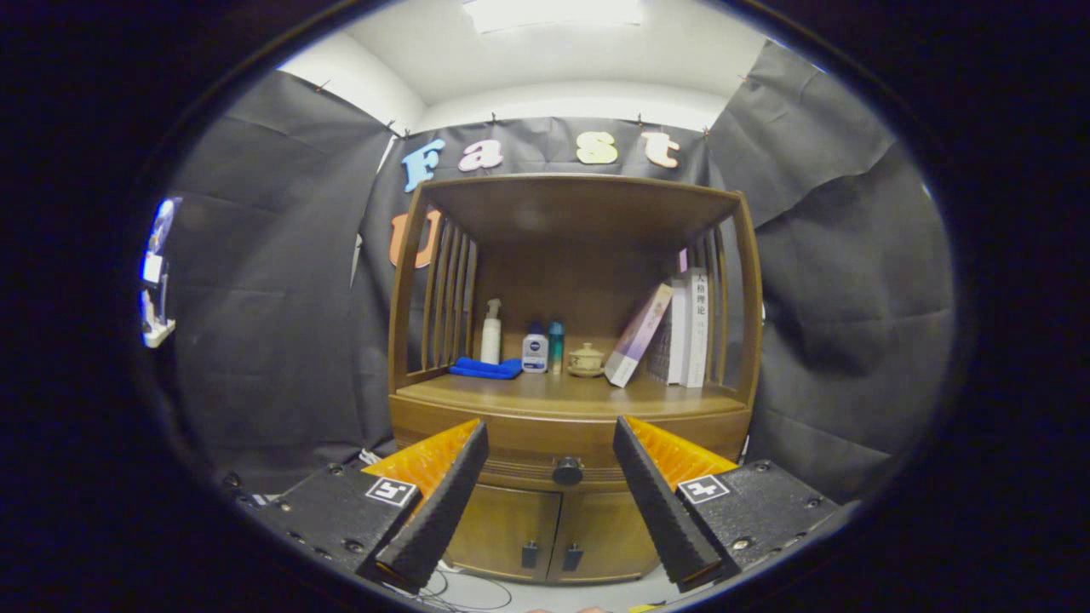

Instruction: Pull open the drawer, take out the items inside it, and place them on the countertop above the cabinet.

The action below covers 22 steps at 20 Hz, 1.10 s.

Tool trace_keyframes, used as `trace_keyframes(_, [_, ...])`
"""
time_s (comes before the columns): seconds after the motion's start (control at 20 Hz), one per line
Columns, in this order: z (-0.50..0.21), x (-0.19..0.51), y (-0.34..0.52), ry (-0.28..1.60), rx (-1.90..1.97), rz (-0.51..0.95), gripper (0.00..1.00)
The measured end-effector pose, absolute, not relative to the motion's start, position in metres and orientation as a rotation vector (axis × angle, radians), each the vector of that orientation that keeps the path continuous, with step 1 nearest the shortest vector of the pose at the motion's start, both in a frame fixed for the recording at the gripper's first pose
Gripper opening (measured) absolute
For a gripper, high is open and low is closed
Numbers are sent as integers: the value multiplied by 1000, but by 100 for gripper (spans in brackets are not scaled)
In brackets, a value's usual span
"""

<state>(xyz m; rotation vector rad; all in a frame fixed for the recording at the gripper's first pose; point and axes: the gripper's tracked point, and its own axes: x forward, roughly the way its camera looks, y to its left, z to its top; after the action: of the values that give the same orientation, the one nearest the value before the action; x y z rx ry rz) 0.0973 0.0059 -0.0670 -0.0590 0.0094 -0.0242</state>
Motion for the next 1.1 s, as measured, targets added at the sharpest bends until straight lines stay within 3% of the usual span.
trace_keyframes(0.7, [-186, 247, -30, 187, -47, -98, 97])
trace_keyframes(1.1, [-207, 260, -35, 178, -54, -122, 64])
